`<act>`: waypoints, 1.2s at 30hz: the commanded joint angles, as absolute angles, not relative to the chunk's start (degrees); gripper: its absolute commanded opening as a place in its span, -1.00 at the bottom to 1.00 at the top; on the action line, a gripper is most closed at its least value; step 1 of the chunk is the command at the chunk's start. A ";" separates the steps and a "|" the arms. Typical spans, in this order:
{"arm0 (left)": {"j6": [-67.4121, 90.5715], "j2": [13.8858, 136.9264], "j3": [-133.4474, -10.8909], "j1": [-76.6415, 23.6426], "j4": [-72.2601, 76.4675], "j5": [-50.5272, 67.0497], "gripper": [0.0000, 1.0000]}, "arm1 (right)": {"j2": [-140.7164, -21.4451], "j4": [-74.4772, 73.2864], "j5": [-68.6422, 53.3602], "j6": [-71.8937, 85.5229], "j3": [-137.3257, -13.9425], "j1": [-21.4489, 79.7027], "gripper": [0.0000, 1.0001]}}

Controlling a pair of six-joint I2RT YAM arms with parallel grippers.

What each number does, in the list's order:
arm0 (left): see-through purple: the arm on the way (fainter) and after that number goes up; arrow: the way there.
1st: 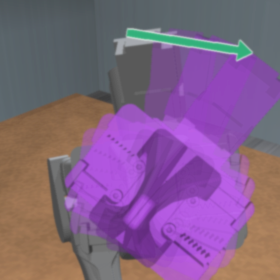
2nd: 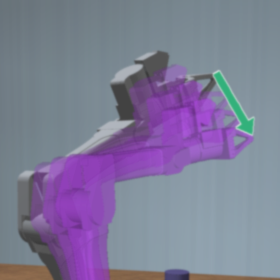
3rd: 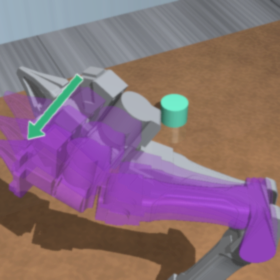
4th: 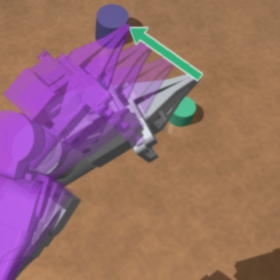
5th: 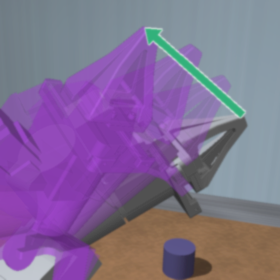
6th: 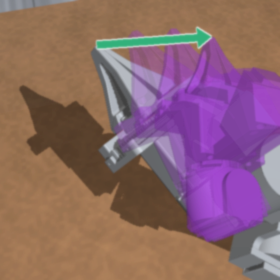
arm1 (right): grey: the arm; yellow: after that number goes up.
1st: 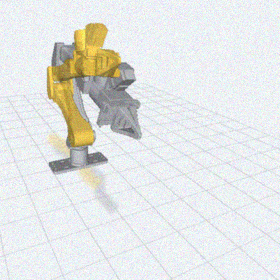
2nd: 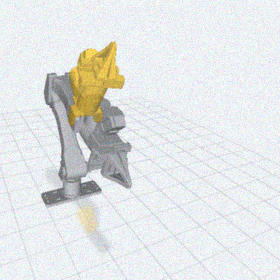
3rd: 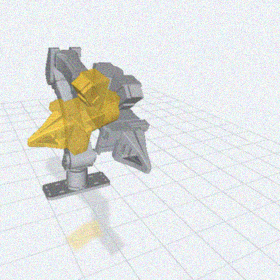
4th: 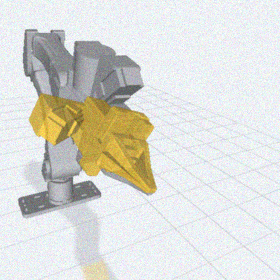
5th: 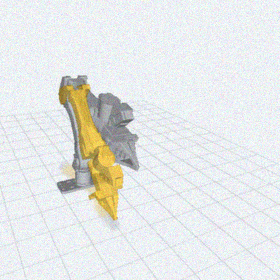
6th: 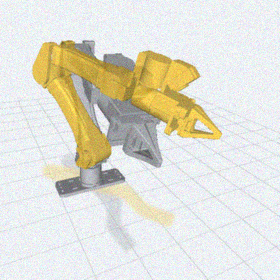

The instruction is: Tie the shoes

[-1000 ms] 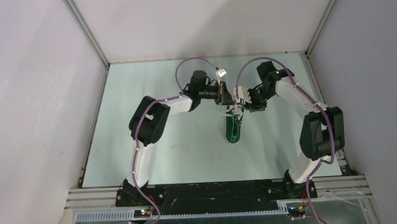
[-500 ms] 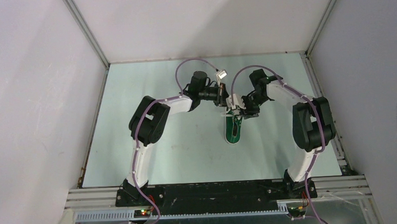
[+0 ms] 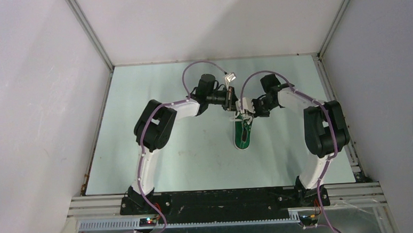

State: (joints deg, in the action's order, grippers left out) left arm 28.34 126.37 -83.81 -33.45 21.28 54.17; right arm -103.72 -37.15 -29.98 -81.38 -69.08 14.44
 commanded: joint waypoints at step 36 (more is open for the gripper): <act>35.97 126.54 -86.42 -30.89 11.51 39.34 0.00 | -91.92 -41.66 -28.96 -70.80 -62.82 11.78 -1.00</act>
State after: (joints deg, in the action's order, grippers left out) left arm 37.47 125.99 -83.09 -30.26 14.57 42.78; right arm -92.44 -42.70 -29.21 -71.77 -62.67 11.20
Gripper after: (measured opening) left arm 0.532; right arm 0.016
